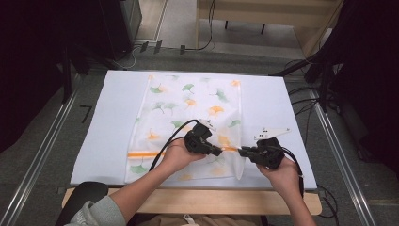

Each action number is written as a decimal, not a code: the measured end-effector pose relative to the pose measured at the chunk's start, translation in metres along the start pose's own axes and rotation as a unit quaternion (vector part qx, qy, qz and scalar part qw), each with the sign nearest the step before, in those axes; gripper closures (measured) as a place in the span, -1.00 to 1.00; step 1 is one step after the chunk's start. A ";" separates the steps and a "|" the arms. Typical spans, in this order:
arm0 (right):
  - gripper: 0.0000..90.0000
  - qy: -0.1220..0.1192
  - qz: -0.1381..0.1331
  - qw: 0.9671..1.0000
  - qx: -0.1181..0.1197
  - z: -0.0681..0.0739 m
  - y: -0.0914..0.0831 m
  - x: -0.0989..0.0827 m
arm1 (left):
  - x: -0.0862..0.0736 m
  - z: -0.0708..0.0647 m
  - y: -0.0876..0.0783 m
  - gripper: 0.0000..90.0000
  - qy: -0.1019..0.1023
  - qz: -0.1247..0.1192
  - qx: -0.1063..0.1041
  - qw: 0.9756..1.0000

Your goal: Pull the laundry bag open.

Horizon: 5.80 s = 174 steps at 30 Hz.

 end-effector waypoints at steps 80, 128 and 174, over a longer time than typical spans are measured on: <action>0.90 -0.006 0.016 1.000 0.009 -0.004 0.001 -0.003 | -0.037 0.033 -0.068 1.00 -0.061 0.018 0.058 0.996; 0.90 -0.011 0.019 1.000 0.013 -0.002 0.002 -0.004 | -0.044 0.038 -0.079 1.00 -0.069 0.018 0.068 0.995; 0.90 -0.009 0.023 1.000 0.010 -0.004 0.002 -0.005 | -0.064 0.051 -0.120 1.00 -0.102 0.014 0.079 0.992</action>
Point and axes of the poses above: each handheld gripper's, and its own axes: y roughly forward along the jaws, x roughly out of its top, z roughly to its left, the point moved 5 cm from there along y, roughly forward along the jaws, and after that the axes turned 15 degrees about -z, right-handed, at the moved point
